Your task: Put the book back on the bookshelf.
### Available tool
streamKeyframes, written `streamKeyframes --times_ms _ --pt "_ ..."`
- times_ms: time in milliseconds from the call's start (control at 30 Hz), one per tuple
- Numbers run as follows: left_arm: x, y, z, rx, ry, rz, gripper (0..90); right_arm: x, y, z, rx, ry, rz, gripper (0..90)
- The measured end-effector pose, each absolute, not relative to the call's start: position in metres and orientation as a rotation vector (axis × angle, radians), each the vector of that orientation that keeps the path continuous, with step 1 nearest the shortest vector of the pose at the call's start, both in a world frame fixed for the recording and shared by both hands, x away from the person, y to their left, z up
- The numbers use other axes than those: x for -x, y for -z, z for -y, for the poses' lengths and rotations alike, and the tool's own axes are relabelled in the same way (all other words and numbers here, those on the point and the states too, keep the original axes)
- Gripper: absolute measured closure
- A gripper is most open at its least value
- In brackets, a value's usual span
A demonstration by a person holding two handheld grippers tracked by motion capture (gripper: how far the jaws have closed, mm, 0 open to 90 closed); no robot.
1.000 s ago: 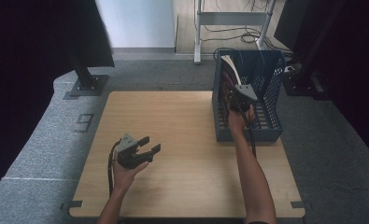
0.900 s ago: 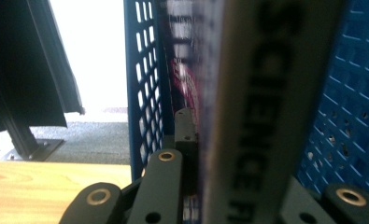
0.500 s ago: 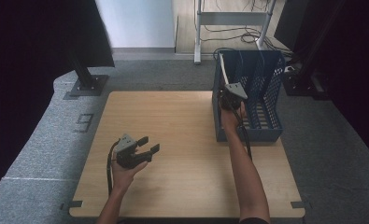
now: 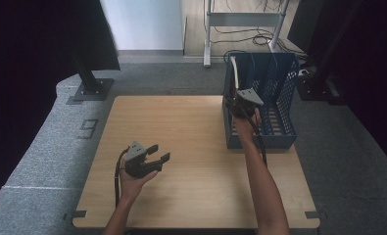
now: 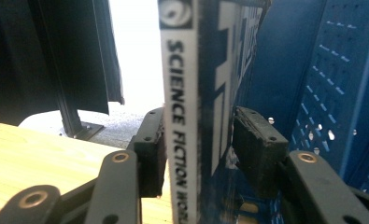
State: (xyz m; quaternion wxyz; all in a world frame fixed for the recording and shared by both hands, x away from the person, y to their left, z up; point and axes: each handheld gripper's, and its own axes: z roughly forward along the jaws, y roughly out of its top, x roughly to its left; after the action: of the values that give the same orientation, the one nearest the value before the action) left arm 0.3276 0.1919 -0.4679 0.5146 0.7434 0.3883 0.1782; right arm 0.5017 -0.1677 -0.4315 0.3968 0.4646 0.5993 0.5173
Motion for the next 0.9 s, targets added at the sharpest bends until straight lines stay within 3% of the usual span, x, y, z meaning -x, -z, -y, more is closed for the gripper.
streamKeyframes --times_ms 300,900 --pt "-0.328 0.469 -0.191 -1.791 -0.429 -0.935 37.5 -0.498 0.43 0.172 -1.181 -1.319 -1.553 49.1" --pt "-0.328 0.469 -0.19 -1.794 -0.428 -0.931 37.5 -0.492 0.432 0.163 -1.122 -1.311 -1.6 50.5"
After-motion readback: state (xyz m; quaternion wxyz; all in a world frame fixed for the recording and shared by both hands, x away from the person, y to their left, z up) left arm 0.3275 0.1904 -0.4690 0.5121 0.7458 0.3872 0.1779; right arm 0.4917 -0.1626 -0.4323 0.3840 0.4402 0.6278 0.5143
